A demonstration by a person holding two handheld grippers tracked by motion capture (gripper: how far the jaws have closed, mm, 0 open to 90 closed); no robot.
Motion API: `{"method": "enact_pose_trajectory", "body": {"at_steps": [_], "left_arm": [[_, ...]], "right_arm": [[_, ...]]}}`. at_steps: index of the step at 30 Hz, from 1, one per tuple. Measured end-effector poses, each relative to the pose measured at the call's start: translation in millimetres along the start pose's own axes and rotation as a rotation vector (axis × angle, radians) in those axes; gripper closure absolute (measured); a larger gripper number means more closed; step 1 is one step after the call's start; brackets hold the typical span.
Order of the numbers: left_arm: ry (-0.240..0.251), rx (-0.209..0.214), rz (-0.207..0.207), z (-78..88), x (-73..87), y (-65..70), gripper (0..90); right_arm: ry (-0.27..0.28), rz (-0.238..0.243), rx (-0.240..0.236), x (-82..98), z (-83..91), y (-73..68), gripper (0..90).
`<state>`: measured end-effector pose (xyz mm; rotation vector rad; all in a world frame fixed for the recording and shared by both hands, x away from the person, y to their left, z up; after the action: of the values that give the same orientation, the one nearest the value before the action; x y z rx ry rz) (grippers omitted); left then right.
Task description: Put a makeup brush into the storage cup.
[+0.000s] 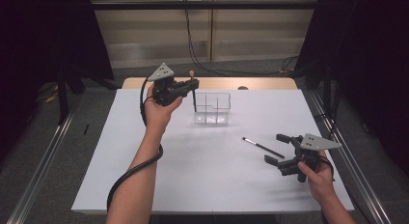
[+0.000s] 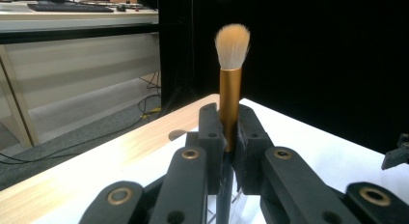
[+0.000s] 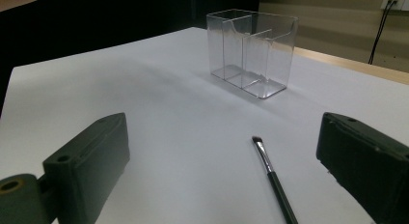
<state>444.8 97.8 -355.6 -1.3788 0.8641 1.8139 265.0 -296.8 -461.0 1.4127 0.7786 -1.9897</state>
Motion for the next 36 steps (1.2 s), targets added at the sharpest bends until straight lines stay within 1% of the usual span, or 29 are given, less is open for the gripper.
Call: {"method": "enact_pose_trajectory", "body": {"at_steps": [5, 8, 9, 10, 18, 23, 25, 28, 36], "left_arm": [[-0.008, -0.009, -0.010, -3.0, -2.2, -2.3, 83.6], [-0.002, -0.014, 0.000, -4.8, -3.2, -3.4, 83.6], [-0.007, -0.016, 0.001, -5.4, -3.4, -3.8, 83.6], [-0.005, -0.012, 0.001, -6.6, -3.5, -4.2, 83.6], [-0.018, -0.018, -0.008, -13.1, -6.1, -5.5, 83.6], [-0.009, -0.019, -0.006, -15.8, -8.5, -6.3, 83.6], [-0.008, -0.025, -0.014, -16.2, -9.7, -6.9, 83.6], [-0.003, -0.025, -0.008, -17.3, -10.6, -7.5, 83.5], [0.000, -0.044, -0.008, -19.3, -12.1, -10.8, 83.5]], "right_arm": [[0.000, 0.001, 0.000, 0.1, -0.1, -0.1, 4.4], [-0.001, 0.002, -0.003, -0.1, -0.2, -0.5, 4.4], [0.000, 0.003, -0.002, 0.2, -0.4, -0.4, 4.4], [0.000, 0.003, -0.002, 0.2, -0.4, -0.4, 4.4], [0.001, 0.002, -0.002, 0.3, 0.1, 0.4, 4.4], [0.002, 0.004, -0.002, 0.3, -0.1, 0.6, 4.4], [0.001, 0.003, -0.003, 0.5, -0.1, 0.8, 4.4], [-0.001, -0.002, -0.003, 0.6, 0.3, 1.0, 4.4], [0.003, -0.001, -0.003, 0.5, 0.4, 1.7, 4.4]]}}
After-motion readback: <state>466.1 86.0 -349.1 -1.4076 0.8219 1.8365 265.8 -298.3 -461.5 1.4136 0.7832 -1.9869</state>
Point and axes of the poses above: each handheld gripper's, and its own axes: z roughly backward along the jaws, x roughly out of its underside, y roughly to its right, the point moved 1 cm from there along -z, roughly forward along the jaws, and after that the axes turned 2 degrees about -z, right-handed, at the moved point
